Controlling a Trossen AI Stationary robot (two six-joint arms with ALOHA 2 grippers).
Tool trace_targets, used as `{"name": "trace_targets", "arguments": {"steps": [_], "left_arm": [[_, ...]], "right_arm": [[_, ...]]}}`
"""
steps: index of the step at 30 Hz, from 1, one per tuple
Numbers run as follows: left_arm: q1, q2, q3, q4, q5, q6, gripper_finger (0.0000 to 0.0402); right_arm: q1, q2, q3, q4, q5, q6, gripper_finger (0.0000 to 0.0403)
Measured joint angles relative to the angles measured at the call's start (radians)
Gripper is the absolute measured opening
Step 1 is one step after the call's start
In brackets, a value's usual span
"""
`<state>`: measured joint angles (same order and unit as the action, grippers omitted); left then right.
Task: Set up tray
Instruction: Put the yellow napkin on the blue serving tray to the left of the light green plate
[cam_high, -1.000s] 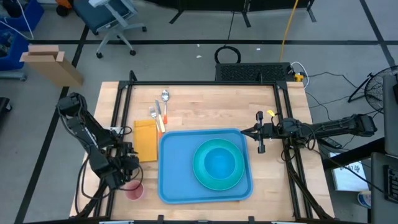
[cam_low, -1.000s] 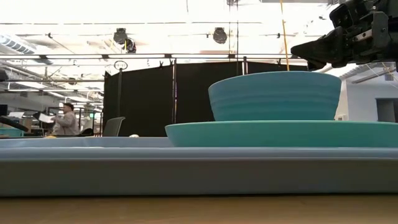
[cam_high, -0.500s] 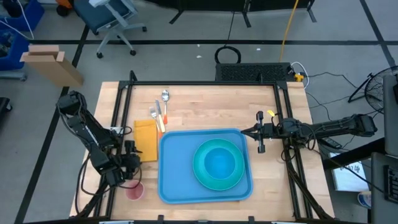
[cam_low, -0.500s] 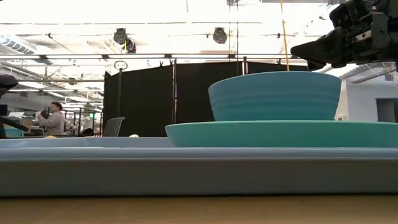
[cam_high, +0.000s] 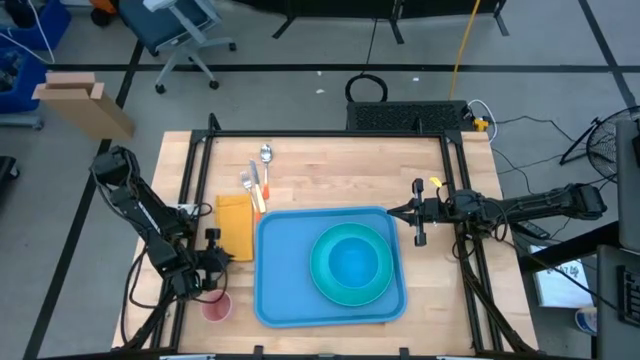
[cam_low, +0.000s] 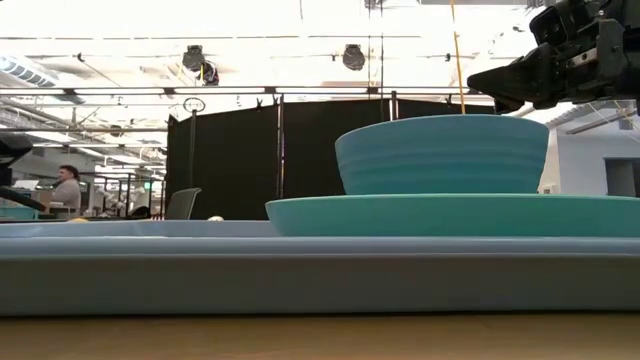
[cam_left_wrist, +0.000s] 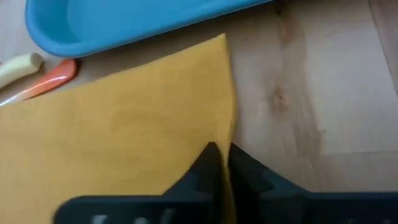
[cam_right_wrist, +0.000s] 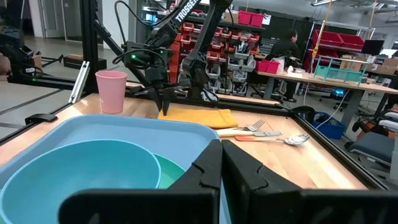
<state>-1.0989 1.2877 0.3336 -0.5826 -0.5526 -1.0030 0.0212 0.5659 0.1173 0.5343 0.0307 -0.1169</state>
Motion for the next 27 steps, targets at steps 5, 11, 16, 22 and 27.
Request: {"name": "trace_targets", "arguments": {"steps": [5,11,16,22,27], "left_arm": [[0.001,-0.014,0.027,-0.051,0.006,-0.001,0.0007],[0.038,-0.111,0.127,-0.306,0.046,-0.026,0.0005],[0.080,-0.222,0.220,-0.475,0.035,-0.030,0.0004],[0.138,-0.344,0.370,-0.678,-0.058,-0.015,0.0003],[0.230,-0.429,0.517,-0.856,-0.126,0.004,0.0003]], "right_arm": [[0.000,0.000,0.000,0.000,0.000,0.000,0.0000],[0.000,0.000,0.000,0.024,-0.001,0.000,0.0000],[0.000,0.000,0.000,0.030,-0.001,0.000,0.0000],[0.000,0.000,0.000,0.031,-0.001,0.000,0.0000],[0.000,0.000,0.000,0.031,-0.001,-0.005,0.0000]]}}
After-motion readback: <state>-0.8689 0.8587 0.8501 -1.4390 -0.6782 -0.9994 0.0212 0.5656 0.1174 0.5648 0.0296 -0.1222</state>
